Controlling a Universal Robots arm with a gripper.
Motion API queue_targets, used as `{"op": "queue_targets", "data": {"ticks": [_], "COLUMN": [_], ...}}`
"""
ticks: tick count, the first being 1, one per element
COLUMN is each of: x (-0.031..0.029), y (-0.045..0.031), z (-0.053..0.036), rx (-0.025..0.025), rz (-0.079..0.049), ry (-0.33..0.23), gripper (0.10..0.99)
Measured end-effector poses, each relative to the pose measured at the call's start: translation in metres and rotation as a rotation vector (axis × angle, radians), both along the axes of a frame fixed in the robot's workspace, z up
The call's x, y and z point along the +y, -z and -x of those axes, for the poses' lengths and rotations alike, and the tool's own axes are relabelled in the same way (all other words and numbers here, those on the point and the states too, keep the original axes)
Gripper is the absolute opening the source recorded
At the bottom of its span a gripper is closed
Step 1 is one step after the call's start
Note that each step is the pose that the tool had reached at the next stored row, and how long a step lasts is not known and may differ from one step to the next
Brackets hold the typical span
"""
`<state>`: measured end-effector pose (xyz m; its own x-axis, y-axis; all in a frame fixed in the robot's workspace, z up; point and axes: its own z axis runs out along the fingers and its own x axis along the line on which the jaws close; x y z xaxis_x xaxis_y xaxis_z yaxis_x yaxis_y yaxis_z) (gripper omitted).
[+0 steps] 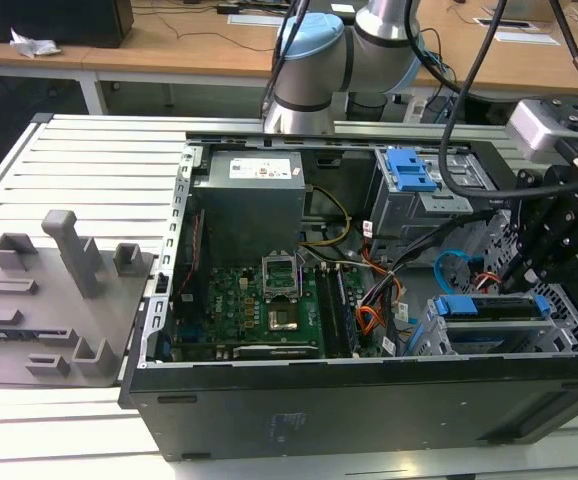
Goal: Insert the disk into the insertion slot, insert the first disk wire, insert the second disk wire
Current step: 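Insert the first disk wire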
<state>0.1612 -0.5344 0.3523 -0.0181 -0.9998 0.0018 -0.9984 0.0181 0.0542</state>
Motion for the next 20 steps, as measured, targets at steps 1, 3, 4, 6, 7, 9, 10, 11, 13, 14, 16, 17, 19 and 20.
{"op": "queue_targets", "data": {"ticks": [1, 3, 4, 6, 7, 9, 10, 11, 13, 14, 16, 17, 19, 20], "x": [-0.0024, -0.0048, -0.0067, -0.0075, -0.0076, -0.0078, -0.0078, -0.0078, -0.0077, -0.0075, -0.0072, -0.0068, -0.0064, -0.0064], "y": [0.0000, 0.0000, -0.0001, 0.0001, 0.0002, 0.0007, 0.0010, 0.0013, 0.0019, 0.0022, 0.0027, 0.0035, 0.0045, 0.0051], "z": [0.0000, 0.0000, 0.0000, 0.0000, 0.0000, 0.0000, -0.0002, -0.0006, -0.0018, -0.0023, -0.0030, -0.0033, -0.0035, -0.0035], "rx": [0.0000, 0.0000, 0.0000, 0.0000, 0.0000, 0.0000, 0.0000, 0.0000, 0.0000, 0.0000, 0.0000, 0.0000, 0.0000, 0.0000], "rz": [0.000, 0.000, 0.000, 0.000, 0.000, 0.000, 0.000, 0.000, -0.004, -0.005, -0.007, -0.009, -0.011, -0.012], "ry": [0.000, 0.000, 0.000, 0.000, 0.000, 0.000, 0.000, 0.000, 0.000, 0.000, 0.000, 0.000, 0.000, 0.000], "gripper": [0.165, 0.165, 0.165, 0.165, 0.165, 0.165, 0.165, 0.165, 0.165, 0.165, 0.165, 0.165, 0.165, 0.165]}}
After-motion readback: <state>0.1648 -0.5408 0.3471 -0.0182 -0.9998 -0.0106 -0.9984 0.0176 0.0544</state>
